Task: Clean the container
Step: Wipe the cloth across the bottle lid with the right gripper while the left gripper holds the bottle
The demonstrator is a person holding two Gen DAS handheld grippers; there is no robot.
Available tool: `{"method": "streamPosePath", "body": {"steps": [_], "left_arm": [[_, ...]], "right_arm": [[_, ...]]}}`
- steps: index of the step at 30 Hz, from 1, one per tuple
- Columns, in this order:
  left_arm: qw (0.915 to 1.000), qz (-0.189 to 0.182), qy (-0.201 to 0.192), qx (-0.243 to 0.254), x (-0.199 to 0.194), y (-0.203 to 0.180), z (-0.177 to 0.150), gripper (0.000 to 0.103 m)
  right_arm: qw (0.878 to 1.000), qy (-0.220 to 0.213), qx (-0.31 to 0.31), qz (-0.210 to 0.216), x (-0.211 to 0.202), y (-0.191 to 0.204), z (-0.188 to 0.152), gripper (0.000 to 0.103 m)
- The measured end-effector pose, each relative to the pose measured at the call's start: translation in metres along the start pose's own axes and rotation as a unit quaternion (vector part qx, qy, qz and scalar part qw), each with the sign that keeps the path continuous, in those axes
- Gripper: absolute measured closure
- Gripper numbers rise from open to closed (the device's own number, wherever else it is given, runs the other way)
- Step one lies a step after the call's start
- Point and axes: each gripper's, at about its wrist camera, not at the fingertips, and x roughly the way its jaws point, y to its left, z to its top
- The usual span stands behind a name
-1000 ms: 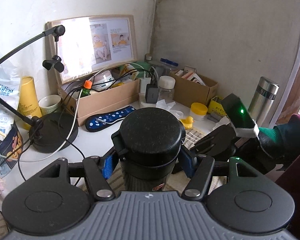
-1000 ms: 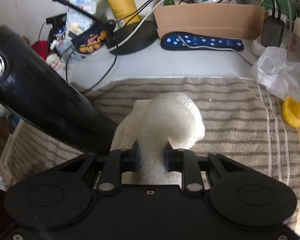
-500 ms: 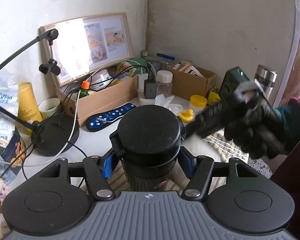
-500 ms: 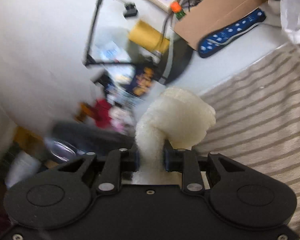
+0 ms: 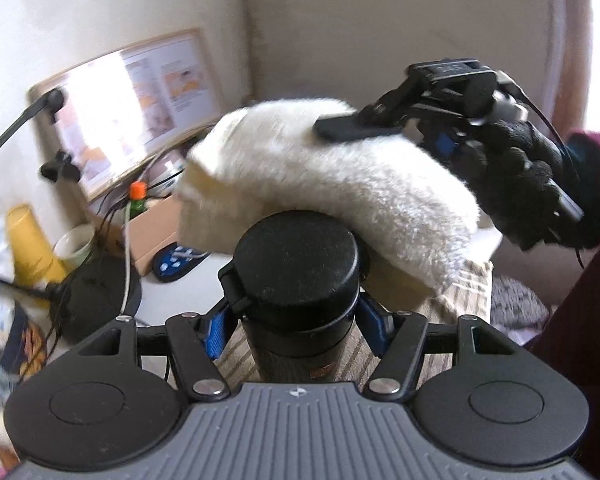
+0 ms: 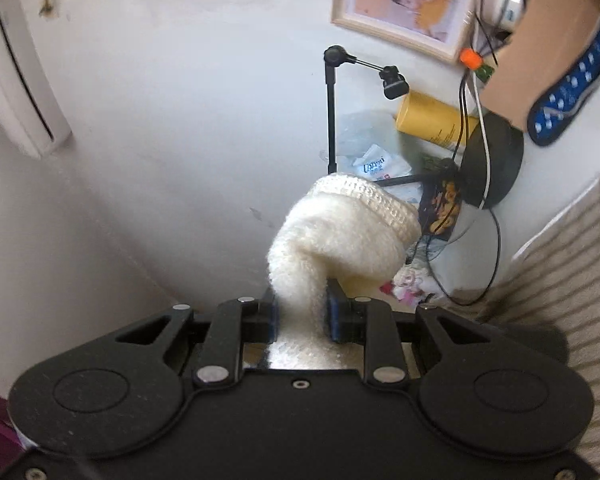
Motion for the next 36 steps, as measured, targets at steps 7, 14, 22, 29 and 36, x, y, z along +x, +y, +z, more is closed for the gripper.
{"method": "streamPosePath", "body": {"steps": [7, 14, 22, 29, 36], "left_arm": [[0.9982, 0.026, 0.007, -0.053, 0.005, -0.001, 0.007, 0.039], [0.9829, 0.070, 0.009, -0.170, 0.014, -0.005, 0.000, 0.034], [0.9998, 0.015, 0.011, -0.008, 0.017, -0.010, 0.005, 0.040], [0.9987, -0.020, 0.035, 0.030, 0.023, -0.003, 0.016, 0.037], [0.9951, 0.066, 0.023, -0.070, 0.019, -0.022, 0.013, 0.033]], "right_arm": [[0.998, -0.024, 0.018, -0.051, -0.014, -0.019, -0.001, 0.080], [0.997, -0.032, 0.032, -0.063, -0.014, -0.027, -0.010, 0.079], [0.996, -0.006, -0.029, -0.079, -0.011, -0.005, -0.003, 0.079], [0.993, -0.006, -0.052, -0.105, -0.015, 0.004, 0.005, 0.079], [0.989, -0.003, -0.075, -0.131, -0.015, 0.014, -0.004, 0.079]]}}
